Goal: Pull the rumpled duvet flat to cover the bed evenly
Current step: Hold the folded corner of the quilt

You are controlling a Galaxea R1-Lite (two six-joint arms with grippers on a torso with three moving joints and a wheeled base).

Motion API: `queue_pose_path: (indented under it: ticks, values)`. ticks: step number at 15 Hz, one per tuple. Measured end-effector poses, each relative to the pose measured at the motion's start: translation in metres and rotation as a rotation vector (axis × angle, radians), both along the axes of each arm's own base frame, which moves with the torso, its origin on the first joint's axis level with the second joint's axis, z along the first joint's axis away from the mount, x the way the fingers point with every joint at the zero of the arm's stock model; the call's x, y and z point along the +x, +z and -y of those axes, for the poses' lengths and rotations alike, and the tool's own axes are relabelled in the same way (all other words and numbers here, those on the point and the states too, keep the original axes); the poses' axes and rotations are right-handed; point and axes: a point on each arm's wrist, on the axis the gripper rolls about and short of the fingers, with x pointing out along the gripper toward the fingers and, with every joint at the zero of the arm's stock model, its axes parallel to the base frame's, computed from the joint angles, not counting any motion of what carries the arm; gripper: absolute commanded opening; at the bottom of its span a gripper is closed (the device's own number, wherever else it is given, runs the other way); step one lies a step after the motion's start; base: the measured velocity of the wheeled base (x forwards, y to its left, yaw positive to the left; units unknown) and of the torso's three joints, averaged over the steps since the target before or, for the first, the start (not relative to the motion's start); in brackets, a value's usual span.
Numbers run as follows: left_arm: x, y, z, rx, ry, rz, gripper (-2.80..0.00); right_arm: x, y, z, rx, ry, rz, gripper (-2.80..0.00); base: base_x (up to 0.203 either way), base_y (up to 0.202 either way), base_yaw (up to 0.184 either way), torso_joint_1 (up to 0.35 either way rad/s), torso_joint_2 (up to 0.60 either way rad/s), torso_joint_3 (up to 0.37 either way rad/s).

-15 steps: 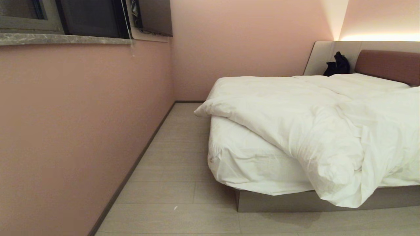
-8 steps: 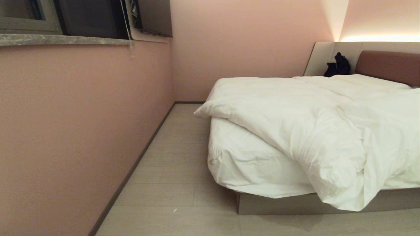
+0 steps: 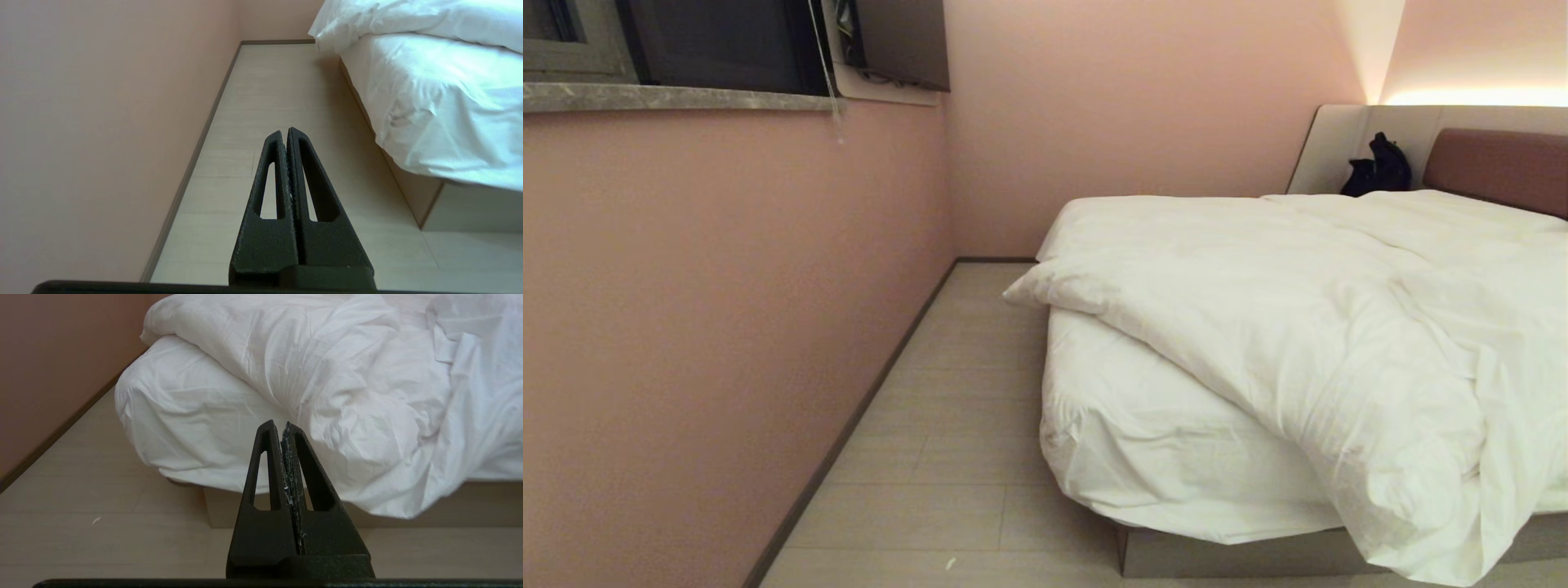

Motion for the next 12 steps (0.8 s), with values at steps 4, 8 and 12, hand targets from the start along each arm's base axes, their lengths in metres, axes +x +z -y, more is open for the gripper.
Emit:
queue_pose_path:
  ticks: [4,8,12]
  values:
    - [0.0,0.0,0.0,0.0,0.0,0.0,-2.8,0.0,0.0,0.0,0.0,0.0,0.0,-2.8,0.198,0.0,0.001,0.005,0.0,0.002]
    - [0.0,-0.0001,0.0,-0.002,0.0,0.0,-2.8,0.0,0.0,0.0,-0.001,0.0,0.0,-2.8,0.106,0.0,0.0,0.006,0.0,-0.002]
    - [0.0001,-0.0004,0.0,-0.002,0.0,-0.001,-2.8,0.0,0.0,0.0,-0.002,-0.001,0.0,-2.8,0.0,0.0,0.0,0.0,0.0,0.0]
